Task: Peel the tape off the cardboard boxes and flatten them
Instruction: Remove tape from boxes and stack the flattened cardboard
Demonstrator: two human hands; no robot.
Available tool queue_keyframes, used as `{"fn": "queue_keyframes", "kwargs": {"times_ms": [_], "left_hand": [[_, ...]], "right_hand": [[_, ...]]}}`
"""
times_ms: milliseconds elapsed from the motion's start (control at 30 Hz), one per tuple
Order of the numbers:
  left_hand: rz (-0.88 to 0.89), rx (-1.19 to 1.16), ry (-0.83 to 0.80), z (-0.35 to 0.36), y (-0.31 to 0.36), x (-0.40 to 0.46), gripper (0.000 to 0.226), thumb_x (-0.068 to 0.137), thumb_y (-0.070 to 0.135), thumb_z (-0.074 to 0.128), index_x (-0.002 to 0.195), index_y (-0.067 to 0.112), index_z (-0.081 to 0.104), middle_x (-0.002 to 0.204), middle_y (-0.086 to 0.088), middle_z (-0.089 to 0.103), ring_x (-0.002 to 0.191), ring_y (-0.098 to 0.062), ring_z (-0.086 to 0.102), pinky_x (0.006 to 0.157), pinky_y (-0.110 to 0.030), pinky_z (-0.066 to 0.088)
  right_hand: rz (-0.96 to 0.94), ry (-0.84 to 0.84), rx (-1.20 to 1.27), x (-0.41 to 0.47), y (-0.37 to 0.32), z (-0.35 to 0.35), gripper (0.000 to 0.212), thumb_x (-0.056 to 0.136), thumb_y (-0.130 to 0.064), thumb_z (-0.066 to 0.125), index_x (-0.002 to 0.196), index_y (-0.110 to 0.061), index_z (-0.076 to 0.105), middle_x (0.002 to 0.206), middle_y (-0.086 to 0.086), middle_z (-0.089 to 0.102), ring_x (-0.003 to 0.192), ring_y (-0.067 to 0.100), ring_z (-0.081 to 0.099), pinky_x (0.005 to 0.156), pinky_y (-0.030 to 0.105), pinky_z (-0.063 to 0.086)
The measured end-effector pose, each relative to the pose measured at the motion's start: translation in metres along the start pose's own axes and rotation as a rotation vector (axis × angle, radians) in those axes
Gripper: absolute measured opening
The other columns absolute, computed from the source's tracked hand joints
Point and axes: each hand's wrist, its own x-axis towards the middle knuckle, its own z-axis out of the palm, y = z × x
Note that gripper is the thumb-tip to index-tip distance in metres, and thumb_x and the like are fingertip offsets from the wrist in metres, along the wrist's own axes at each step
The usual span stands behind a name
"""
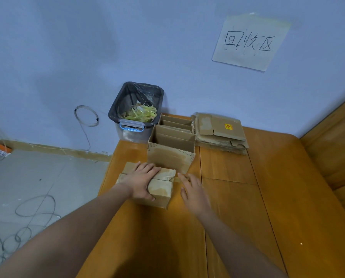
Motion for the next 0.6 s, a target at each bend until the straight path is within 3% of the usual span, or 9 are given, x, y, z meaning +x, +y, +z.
{"fn": "queue_keyframes", "kwargs": {"times_ms": [167, 300, 433, 600], "left_hand": [[-0.058, 0.085, -0.051, -0.019, -0.018, 0.016, 0.111, 0.067, 0.065, 0.070, 0.153, 0.026, 0.012, 0.158, -0.004, 0.018, 0.147, -0.024, 0.010, 0.118, -0.045, -0.005], [-0.051, 0.114, -0.046, -0.028, -0.030, 0.027, 0.110, 0.068, 0.065, 0.070, 0.153, 0.024, 0.012, 0.158, -0.004, 0.018, 0.146, -0.024, 0.010, 0.119, -0.044, -0.004], [-0.042, 0.101, -0.037, -0.027, -0.042, 0.044, 0.110, 0.069, 0.064, 0.070, 0.153, 0.024, 0.012, 0.158, -0.004, 0.018, 0.146, -0.024, 0.011, 0.119, -0.044, -0.003], [0.021, 0.084, -0.033, -0.019, -0.056, 0.068, 0.109, 0.069, 0.067, 0.067, 0.152, 0.022, 0.013, 0.154, -0.005, 0.021, 0.143, -0.025, 0.014, 0.119, -0.041, -0.001]], "right_hand": [[-0.074, 0.085, -0.028, 0.046, -0.013, -0.018, 0.053, 0.100, -0.026, 0.042, 0.151, -0.029, 0.025, 0.122, 0.001, 0.047, 0.107, 0.012, 0.045, 0.087, 0.023, 0.040], [-0.167, 0.145, -0.057, 0.104, -0.032, -0.041, 0.052, 0.099, -0.022, 0.047, 0.149, -0.019, 0.032, 0.109, 0.005, 0.054, 0.094, 0.018, 0.053, 0.078, 0.027, 0.042], [-0.212, 0.154, -0.060, 0.163, -0.050, -0.059, 0.054, 0.095, -0.022, 0.055, 0.145, -0.010, 0.037, 0.116, 0.007, 0.061, 0.101, 0.022, 0.059, 0.082, 0.033, 0.046], [-0.218, 0.177, -0.081, 0.232, -0.063, -0.062, 0.033, 0.092, -0.023, 0.060, 0.121, -0.008, 0.055, 0.110, 0.007, 0.064, 0.100, 0.024, 0.059, 0.079, 0.031, 0.041]]}}
